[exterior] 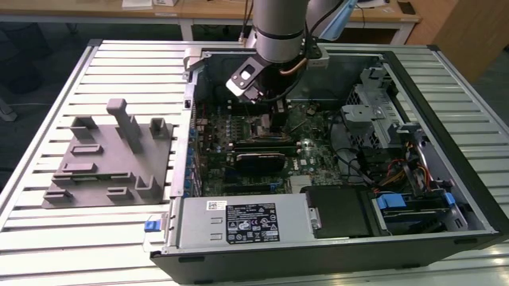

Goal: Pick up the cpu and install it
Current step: 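Place the cpu into insertion slot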

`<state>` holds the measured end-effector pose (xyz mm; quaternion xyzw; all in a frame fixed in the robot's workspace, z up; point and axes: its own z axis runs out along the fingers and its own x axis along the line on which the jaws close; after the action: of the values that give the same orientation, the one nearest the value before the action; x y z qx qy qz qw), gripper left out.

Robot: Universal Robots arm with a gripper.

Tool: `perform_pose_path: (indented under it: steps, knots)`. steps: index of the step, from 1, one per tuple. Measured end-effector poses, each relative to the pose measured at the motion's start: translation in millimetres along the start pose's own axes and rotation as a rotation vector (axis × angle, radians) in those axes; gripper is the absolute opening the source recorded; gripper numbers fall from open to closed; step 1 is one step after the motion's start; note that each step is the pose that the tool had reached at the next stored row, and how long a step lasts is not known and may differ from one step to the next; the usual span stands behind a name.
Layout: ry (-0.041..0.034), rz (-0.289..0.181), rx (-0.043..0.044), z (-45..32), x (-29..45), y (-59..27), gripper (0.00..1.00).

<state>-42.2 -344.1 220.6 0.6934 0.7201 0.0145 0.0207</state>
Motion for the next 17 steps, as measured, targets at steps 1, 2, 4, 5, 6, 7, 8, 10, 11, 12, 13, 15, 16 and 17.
perform_pose_path:
  steps: [1, 2, 4, 5, 6, 7, 8, 10, 11, 12, 13, 15, 16, 17]
  knots:
    - [-0.0003, 0.000, 0.0000, 0.9, 0.0, -0.7, 0.54]
    - [-0.0008, 0.000, 0.0001, 1.9, 0.0, -1.3, 0.54]
    - [-0.0008, 0.000, 0.0000, 4.7, 0.1, -1.6, 0.54]
    - [-0.0008, 0.000, 0.0000, 6.4, 0.1, -1.7, 0.54]
    - [-0.0008, -0.001, 0.0000, 8.0, 0.1, -1.9, 0.54]
    - [-0.0008, -0.001, 0.0000, 9.1, 0.1, -2.0, 0.54]
    - [-0.0008, -0.002, 0.0000, 10.0, 0.1, -2.0, 0.54]
    - [-0.0007, -0.003, 0.0000, 11.8, 0.2, -2.1, 0.54]
    - [-0.0007, -0.003, 0.0000, 12.7, 0.2, -2.3, 0.54]
    - [-0.0007, -0.003, 0.0000, 13.6, 0.2, -2.7, 0.54]
    - [-0.0008, -0.003, 0.0000, 14.5, 0.2, -3.5, 0.54]
    - [-0.0007, -0.003, 0.0000, 16.0, 0.4, -5.0, 0.54]
    - [-0.0007, -0.003, 0.0000, 16.6, 0.6, -5.4, 0.54]
    - [-0.0008, -0.003, 0.0000, 17.0, 0.9, -5.4, 0.54]
